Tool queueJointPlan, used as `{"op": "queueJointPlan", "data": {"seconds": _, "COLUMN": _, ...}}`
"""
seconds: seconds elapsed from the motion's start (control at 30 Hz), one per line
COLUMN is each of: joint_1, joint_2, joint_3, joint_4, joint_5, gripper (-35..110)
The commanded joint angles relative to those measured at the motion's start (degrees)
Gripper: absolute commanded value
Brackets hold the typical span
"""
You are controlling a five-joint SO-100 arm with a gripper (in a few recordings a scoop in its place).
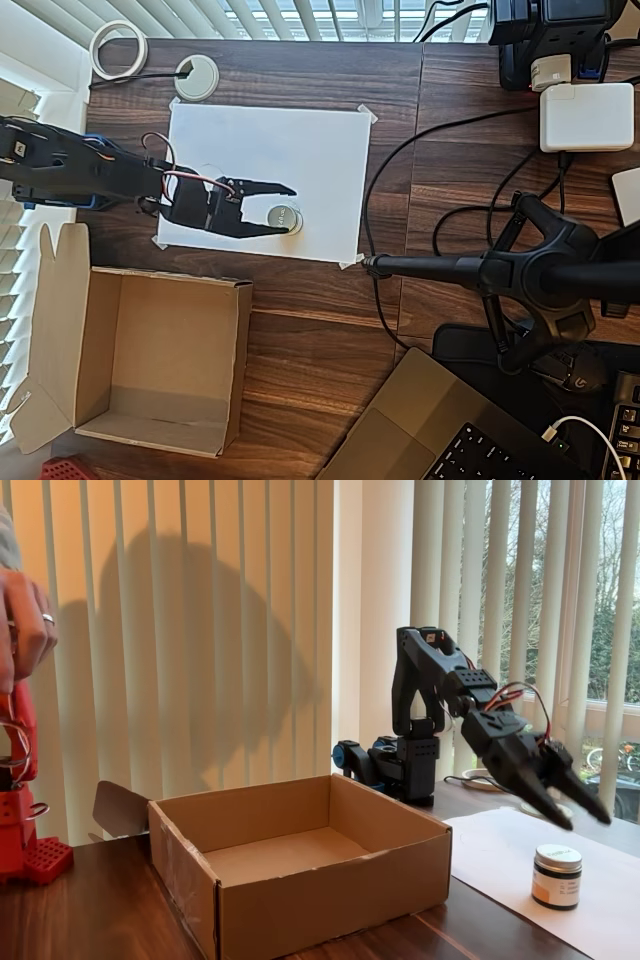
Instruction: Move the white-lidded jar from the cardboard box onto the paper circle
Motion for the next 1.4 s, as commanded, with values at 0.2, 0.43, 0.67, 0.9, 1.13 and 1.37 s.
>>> {"op": "queueJointPlan", "data": {"seconds": 0.2, "joint_1": -2.7, "joint_2": 29.6, "joint_3": 15.4, "joint_4": -4.1, "joint_5": 34.6, "gripper": 28}}
{"op": "queueJointPlan", "data": {"seconds": 0.43, "joint_1": -5.4, "joint_2": 54.7, "joint_3": 36.0, "joint_4": 9.7, "joint_5": 51.5, "gripper": 24}}
{"op": "queueJointPlan", "data": {"seconds": 0.67, "joint_1": -7.5, "joint_2": 69.3, "joint_3": 38.5, "joint_4": 37.8, "joint_5": 63.6, "gripper": 18}}
{"op": "queueJointPlan", "data": {"seconds": 0.9, "joint_1": -11.6, "joint_2": 78.6, "joint_3": 38.6, "joint_4": 56.4, "joint_5": 72.1, "gripper": 3}}
{"op": "queueJointPlan", "data": {"seconds": 1.13, "joint_1": -12.1, "joint_2": 85.3, "joint_3": 39.9, "joint_4": 69.2, "joint_5": 78.3, "gripper": 0}}
{"op": "queueJointPlan", "data": {"seconds": 1.37, "joint_1": -12.4, "joint_2": 89.1, "joint_3": 38.8, "joint_4": 78.0, "joint_5": 80.9, "gripper": 0}}
